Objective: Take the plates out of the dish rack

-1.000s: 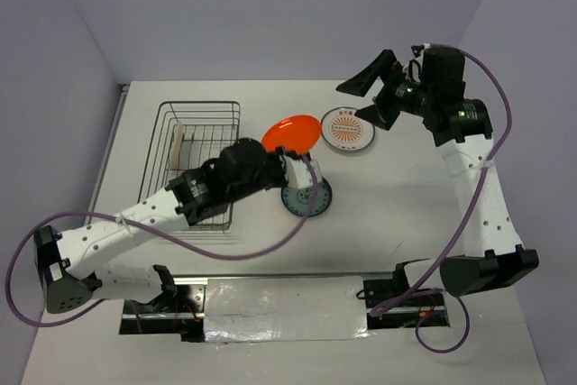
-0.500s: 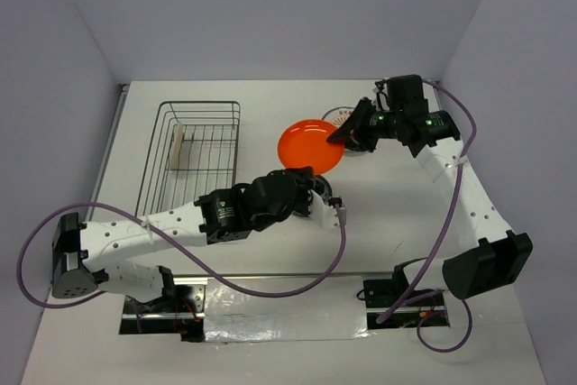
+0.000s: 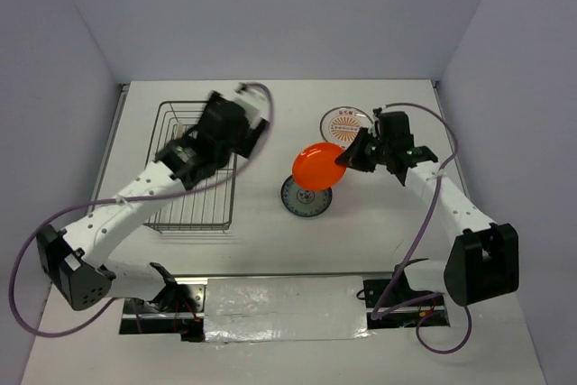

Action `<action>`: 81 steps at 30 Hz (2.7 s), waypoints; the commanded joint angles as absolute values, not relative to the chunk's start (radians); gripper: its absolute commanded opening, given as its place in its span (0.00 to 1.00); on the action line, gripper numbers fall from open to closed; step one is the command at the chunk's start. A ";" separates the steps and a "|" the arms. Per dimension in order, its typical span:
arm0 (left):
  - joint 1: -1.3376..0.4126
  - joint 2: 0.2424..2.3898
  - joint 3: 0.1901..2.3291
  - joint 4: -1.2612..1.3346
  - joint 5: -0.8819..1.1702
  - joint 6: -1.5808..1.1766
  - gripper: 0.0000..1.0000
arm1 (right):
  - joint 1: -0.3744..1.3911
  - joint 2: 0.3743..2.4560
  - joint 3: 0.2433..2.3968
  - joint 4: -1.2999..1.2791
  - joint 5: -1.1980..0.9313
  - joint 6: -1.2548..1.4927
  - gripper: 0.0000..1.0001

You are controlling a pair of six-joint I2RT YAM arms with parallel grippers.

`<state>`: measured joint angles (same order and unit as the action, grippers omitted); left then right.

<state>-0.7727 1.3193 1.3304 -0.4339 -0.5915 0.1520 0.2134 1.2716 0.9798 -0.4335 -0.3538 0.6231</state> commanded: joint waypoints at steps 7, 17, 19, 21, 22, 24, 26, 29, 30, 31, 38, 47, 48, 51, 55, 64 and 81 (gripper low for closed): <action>-0.176 1.210 1.408 -0.762 -0.303 -0.386 0.99 | 0.213 1.419 0.775 -0.003 -0.417 0.469 0.07; -0.089 1.308 1.397 -0.805 -0.221 -0.410 1.00 | 0.414 1.589 0.932 -0.303 -0.102 0.411 0.66; -0.089 1.318 1.399 -0.802 -0.218 -0.403 1.00 | 0.481 1.609 0.972 -0.417 0.032 0.449 0.69; -0.087 1.327 1.396 -0.801 -0.219 -0.399 0.99 | 0.508 1.588 0.980 -0.466 0.101 0.477 0.71; -0.087 1.334 1.394 -0.795 -0.218 -0.396 0.99 | 0.512 1.571 0.982 -0.516 0.138 0.510 0.71; -0.087 1.342 1.393 -0.789 -0.227 -0.390 0.99 | 0.515 1.508 0.986 -0.570 0.254 0.537 0.73; -0.087 1.358 1.388 -0.778 -0.235 -0.388 1.00 | 0.515 1.462 1.002 -0.658 0.325 0.563 0.77; -0.087 1.394 1.378 -0.752 -0.238 -0.373 0.98 | 0.515 1.384 1.055 -0.744 0.396 0.549 0.86; -0.087 1.407 1.379 -0.746 -0.236 -0.362 0.91 | 0.515 1.367 1.081 -0.758 0.399 0.543 0.86; -0.087 1.434 1.381 -0.736 -0.232 -0.359 0.88 | 0.514 1.332 1.092 -0.770 0.378 0.522 0.86; -0.049 1.612 1.457 -0.695 -0.192 -0.304 0.72 | 0.517 1.214 1.121 -0.729 0.117 0.468 0.87; -0.015 1.717 1.490 -0.669 -0.112 -0.281 0.60 | 0.523 1.174 1.083 -0.744 0.084 0.454 0.88; -0.014 1.717 1.483 -0.666 -0.106 -0.282 0.54 | 0.525 1.173 1.081 -0.747 0.086 0.456 0.88; -0.012 1.715 1.477 -0.670 -0.091 -0.282 0.33 | 0.523 1.172 1.081 -0.749 0.077 0.466 0.88; -0.012 1.700 1.517 -0.699 -0.095 -0.259 0.16 | 0.528 1.177 1.117 -0.770 0.098 0.482 0.88; -0.032 1.758 1.957 -0.913 -0.051 -0.097 0.00 | 0.517 1.189 1.241 -0.845 0.027 0.581 0.89; -1.066 1.313 1.192 -0.069 -0.511 0.845 0.00 | 0.078 1.430 1.763 -0.956 -0.626 0.680 1.00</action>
<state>-1.0363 1.3956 1.2285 -0.3248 -0.3317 0.6083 0.0757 1.4204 1.7573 -0.8692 -0.5526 0.7231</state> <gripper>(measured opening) 0.195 0.997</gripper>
